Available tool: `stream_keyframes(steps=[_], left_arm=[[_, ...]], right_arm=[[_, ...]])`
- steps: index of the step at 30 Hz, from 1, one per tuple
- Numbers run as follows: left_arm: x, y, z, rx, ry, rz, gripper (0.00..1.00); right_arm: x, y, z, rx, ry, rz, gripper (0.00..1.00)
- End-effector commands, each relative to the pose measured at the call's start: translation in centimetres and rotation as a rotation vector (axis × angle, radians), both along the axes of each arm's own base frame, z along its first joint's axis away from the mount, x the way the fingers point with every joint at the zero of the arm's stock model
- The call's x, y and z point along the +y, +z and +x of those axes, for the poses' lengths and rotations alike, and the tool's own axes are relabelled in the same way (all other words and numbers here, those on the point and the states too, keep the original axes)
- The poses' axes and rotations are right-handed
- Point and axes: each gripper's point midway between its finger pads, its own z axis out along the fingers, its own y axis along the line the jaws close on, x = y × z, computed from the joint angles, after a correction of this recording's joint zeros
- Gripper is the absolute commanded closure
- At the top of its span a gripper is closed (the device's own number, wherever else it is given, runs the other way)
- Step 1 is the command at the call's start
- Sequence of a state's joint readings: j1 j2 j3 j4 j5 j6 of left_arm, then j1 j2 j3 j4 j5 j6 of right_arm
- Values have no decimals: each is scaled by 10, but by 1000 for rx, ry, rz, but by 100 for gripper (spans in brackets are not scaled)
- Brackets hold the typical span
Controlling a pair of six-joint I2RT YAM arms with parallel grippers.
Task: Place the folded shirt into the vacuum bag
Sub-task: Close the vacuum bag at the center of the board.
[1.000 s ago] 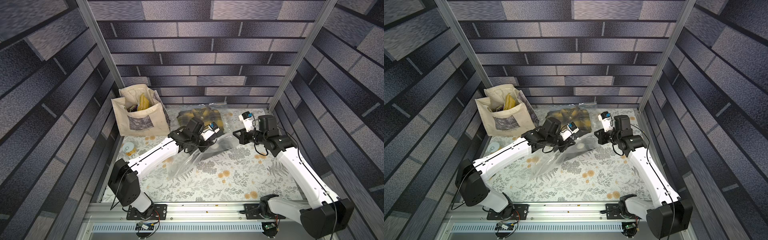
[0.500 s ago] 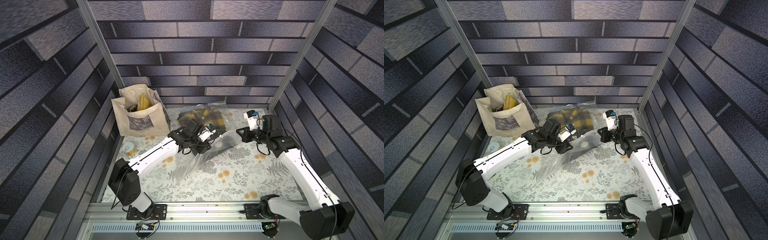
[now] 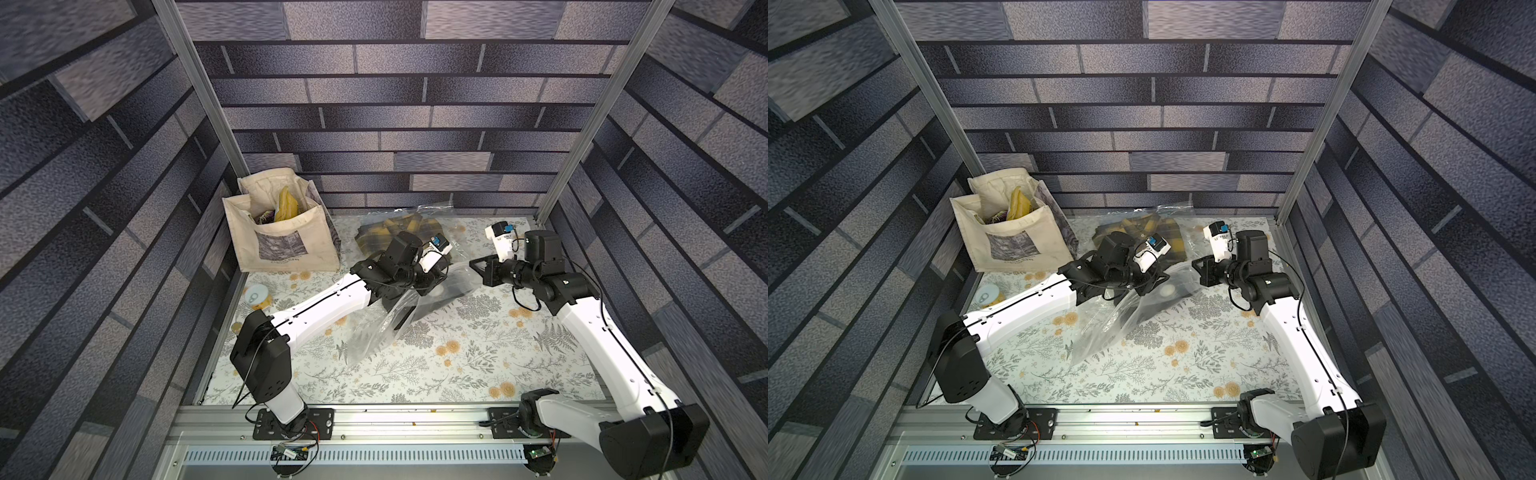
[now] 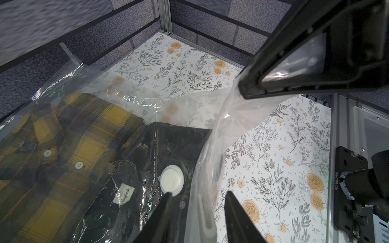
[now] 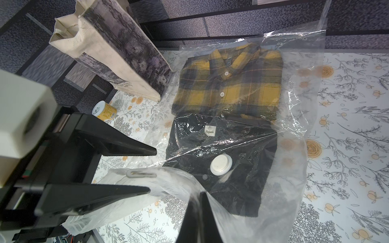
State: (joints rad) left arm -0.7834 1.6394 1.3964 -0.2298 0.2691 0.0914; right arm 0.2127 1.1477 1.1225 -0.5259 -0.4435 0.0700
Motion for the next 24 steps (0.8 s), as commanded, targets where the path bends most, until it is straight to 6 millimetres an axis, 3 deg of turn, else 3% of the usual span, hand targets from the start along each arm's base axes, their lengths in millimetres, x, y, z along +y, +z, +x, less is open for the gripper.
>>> stream_keyframes(steps=[1,12,24], left_arm=[[0,17,7,-8,-1,-51,66],[-2,14,7,13,-32,-49,89],[-7,3,6,31,-57,-18,93]], right_arm=[[0,8,-2,-26,6,16,100],[-3,7,2,-31,-15,2,100],[-3,12,6,-48,-32,21,100]])
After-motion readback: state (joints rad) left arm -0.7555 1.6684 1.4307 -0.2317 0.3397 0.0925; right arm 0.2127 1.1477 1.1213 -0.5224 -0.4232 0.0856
